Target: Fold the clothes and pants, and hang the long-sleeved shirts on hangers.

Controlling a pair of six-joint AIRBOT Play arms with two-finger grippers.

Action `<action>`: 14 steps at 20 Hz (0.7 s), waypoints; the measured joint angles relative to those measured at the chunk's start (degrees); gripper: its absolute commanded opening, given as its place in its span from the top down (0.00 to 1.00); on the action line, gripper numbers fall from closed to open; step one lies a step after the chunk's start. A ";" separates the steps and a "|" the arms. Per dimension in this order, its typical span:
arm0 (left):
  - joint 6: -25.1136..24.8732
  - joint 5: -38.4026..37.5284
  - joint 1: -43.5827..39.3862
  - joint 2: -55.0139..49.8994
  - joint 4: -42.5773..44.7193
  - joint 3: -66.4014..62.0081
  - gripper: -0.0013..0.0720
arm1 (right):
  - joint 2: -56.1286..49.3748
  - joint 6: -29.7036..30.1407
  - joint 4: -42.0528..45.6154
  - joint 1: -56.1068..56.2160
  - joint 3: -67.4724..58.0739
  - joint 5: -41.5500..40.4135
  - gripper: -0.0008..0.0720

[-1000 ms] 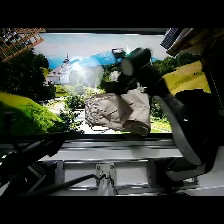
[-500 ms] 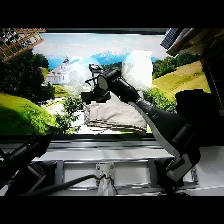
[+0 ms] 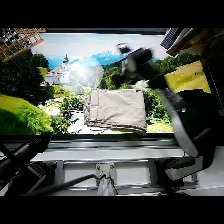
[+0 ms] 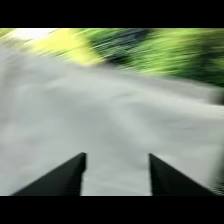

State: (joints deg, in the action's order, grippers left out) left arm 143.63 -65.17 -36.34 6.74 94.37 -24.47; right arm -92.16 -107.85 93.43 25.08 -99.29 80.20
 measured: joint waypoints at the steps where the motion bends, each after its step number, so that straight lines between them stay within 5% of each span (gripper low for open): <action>1: 0.00 0.00 0.00 -0.68 0.20 0.22 0.97 | 1.97 0.22 0.44 -3.91 1.49 -0.26 0.44; 6: -0.26 2.40 0.00 -11.63 2.34 0.39 0.97 | 12.55 5.99 -9.11 -23.58 16.96 -5.75 0.44; 8: -1.62 6.54 0.00 -19.93 3.21 -0.87 0.97 | 15.76 13.20 -18.34 -29.79 25.40 -8.26 0.42; 10: -4.04 10.80 0.04 -29.33 4.20 -3.87 0.96 | 17.53 21.44 -27.98 -33.97 33.42 -10.32 0.27; 14: -8.59 18.45 0.55 -46.88 7.34 -14.34 0.95 | 18.60 35.21 -42.01 -37.29 46.60 -14.58 0.26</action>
State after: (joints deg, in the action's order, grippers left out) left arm 135.04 -46.72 -35.79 -40.14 101.71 -38.81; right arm -73.56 -72.64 51.42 -12.21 -52.69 65.63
